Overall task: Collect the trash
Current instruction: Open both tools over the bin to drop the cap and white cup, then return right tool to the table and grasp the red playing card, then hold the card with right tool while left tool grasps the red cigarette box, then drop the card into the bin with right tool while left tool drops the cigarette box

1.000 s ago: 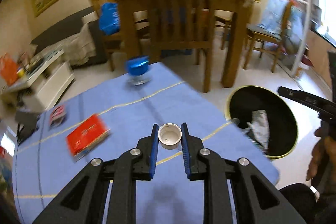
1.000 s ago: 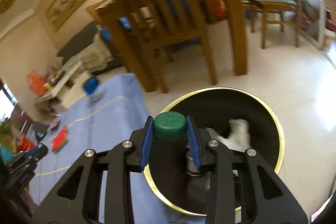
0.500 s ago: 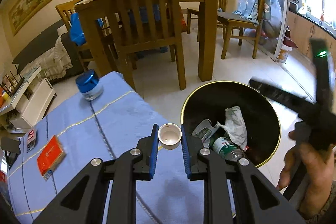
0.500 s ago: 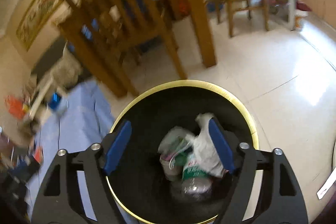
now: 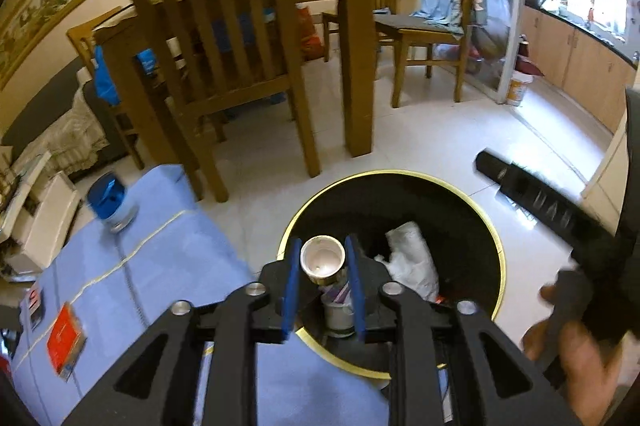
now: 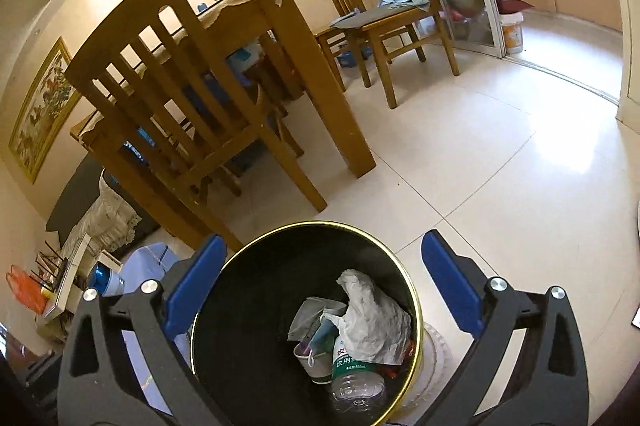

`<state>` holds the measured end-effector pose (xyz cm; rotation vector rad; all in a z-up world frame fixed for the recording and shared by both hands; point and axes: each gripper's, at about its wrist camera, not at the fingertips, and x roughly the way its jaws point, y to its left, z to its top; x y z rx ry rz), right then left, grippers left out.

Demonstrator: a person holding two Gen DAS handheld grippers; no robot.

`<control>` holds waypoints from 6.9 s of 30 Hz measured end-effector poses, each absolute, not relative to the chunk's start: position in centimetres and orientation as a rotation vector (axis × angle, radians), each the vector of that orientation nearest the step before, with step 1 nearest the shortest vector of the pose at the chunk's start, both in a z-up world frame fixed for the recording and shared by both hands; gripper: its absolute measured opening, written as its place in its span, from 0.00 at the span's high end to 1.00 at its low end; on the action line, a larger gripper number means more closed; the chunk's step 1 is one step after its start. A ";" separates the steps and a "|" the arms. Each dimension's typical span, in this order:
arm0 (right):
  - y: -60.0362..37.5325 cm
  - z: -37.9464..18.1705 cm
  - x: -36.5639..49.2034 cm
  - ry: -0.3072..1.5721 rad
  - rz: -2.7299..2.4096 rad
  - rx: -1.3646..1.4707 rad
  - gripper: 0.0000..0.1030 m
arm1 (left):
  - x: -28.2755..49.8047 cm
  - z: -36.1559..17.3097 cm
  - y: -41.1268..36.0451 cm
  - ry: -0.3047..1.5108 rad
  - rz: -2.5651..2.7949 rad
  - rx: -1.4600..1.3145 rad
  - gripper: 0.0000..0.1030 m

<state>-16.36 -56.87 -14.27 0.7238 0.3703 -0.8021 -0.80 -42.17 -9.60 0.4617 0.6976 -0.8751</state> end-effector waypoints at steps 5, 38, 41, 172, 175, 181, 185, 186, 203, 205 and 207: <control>-57.1 -14.4 -16.6 0.370 -0.817 0.729 0.06 | -1.3 -8.9 -43.2 0.669 -0.935 0.445 0.43; -42.8 -13.6 -2.2 0.761 -0.292 0.324 0.05 | 6.1 -13.9 -2.0 0.862 -0.158 0.099 0.09; -36.4 -14.1 1.7 0.868 -0.076 0.309 0.05 | 6.3 -13.5 1.0 0.836 -0.120 0.063 0.09; -51.9 -16.2 -9.0 0.674 -0.613 0.599 0.12 | 2.1 -8.3 -29.8 0.727 -0.622 0.357 0.38; -52.2 -15.1 -10.8 0.569 -0.637 0.611 0.06 | 1.9 -8.6 -31.2 0.733 -0.641 0.375 0.38; -55.7 -15.1 -16.2 0.385 -0.754 0.803 0.05 | 1.3 -9.0 -36.5 0.732 -0.712 0.442 0.38; -57.5 -15.9 -18.5 0.333 -0.803 0.915 0.05 | 0.9 -8.9 -41.0 0.745 -0.809 0.464 0.37; -57.8 -16.2 -18.8 0.336 -0.807 0.933 0.05 | 0.8 -8.9 -41.6 0.756 -0.833 0.463 0.37; -56.1 -15.0 -15.8 0.439 -0.777 0.778 0.05 | 0.5 -6.0 -31.6 0.672 -0.667 0.364 0.06; -54.6 -14.4 -14.2 0.469 -0.746 0.701 0.05 | 0.7 -5.0 -28.8 0.654 -0.599 0.346 0.06; -51.6 -13.0 -12.3 0.502 -0.697 0.579 0.05 | 1.2 -3.9 -25.0 0.638 -0.489 0.317 0.06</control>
